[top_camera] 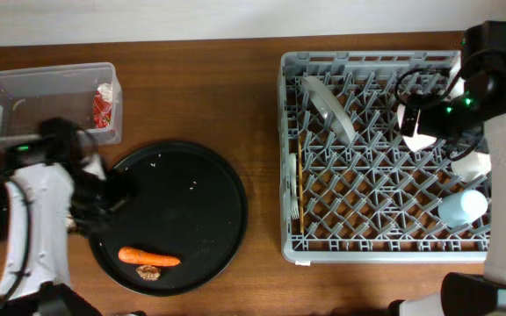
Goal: Sort waste into correct bins and load items into the dishwasher rack
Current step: 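Carry the white plate to the rack and stand it upright with the right gripper, then grasp the carrot with the left gripper and drop it on the left black tray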
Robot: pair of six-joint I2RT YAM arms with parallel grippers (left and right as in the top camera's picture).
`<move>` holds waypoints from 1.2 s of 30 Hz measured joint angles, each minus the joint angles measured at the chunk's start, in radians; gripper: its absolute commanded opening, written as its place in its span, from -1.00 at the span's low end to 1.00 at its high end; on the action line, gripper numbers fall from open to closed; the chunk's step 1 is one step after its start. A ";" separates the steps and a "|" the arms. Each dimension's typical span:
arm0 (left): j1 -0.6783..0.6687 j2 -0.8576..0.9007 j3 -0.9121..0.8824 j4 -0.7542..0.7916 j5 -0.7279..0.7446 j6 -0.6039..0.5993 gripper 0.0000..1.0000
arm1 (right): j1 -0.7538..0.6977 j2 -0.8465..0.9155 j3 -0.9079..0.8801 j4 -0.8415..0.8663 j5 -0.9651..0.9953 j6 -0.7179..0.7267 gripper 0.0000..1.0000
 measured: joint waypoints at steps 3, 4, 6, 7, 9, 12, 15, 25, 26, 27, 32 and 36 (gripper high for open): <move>-0.152 0.000 -0.142 0.048 0.014 -0.103 0.85 | -0.001 0.000 -0.002 -0.001 -0.015 -0.010 0.97; -0.182 -0.002 -0.188 0.082 0.013 -0.147 0.85 | -0.001 0.000 -0.002 0.001 -0.016 -0.013 0.97; -0.215 -0.002 -0.281 0.148 0.010 -0.251 0.85 | -0.001 0.001 -0.003 -0.002 -0.019 -0.014 0.97; -0.215 -0.002 -0.302 0.171 0.003 -0.280 0.85 | -0.001 0.001 -0.003 0.000 -0.018 -0.015 0.97; -0.215 -0.003 -0.349 0.226 -0.028 -0.330 0.85 | -0.001 0.001 -0.004 -0.001 -0.019 -0.014 0.98; -0.215 -0.003 -0.392 0.271 -0.085 -0.387 0.85 | -0.001 0.001 -0.005 -0.001 -0.019 -0.014 0.97; -0.215 -0.004 -0.443 0.355 -0.134 -0.420 0.85 | -0.001 0.001 -0.005 0.000 -0.019 -0.015 0.97; -0.215 -0.024 -0.555 0.620 -0.179 -0.465 0.05 | -0.001 0.001 -0.007 -0.001 -0.019 -0.014 0.97; -0.215 -0.024 -0.554 0.637 -0.175 -0.467 -0.14 | -0.001 0.001 -0.007 -0.001 -0.019 -0.014 0.97; -0.215 -0.025 -0.554 0.648 -0.173 -0.463 -0.34 | -0.001 0.001 -0.007 -0.001 -0.019 -0.014 0.97; -0.215 -0.025 -0.556 0.696 -0.161 -0.460 -0.69 | -0.001 0.001 -0.007 -0.002 -0.019 -0.014 0.97; -0.215 -0.024 -0.548 0.704 -0.157 -0.415 -0.73 | -0.001 0.001 -0.007 -0.002 -0.019 -0.014 0.97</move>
